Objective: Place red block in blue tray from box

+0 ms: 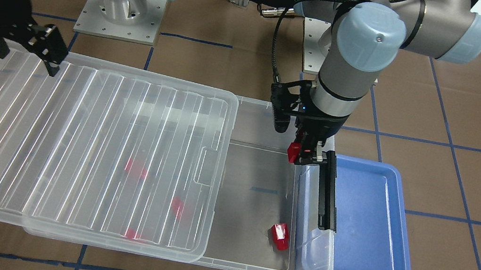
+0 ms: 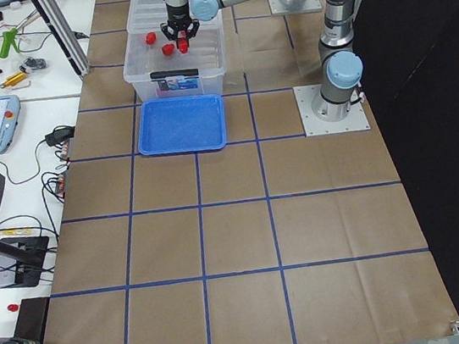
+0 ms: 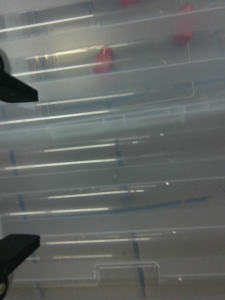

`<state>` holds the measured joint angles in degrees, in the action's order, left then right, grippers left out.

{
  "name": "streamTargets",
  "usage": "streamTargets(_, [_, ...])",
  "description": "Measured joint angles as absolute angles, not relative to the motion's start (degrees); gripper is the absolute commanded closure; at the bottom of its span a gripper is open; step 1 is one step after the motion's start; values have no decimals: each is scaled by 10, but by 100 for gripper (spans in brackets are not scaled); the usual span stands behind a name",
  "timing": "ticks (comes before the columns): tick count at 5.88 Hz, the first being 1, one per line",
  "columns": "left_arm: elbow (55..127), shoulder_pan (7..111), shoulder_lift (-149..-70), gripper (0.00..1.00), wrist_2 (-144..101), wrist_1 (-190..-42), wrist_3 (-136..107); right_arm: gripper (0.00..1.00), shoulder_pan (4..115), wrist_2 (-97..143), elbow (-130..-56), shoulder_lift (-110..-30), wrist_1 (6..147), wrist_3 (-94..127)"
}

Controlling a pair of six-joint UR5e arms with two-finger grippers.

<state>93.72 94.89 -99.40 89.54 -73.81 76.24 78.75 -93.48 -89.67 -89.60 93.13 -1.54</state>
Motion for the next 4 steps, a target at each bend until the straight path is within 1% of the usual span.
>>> streamTargets(2, [934,857,-987,96,897,-765,852,0,670,-939,-905,-887,938,-125])
streamTargets(4, [943,777,-1004,96,898,-765,966,0,568,-962,-914,-846,943,-202])
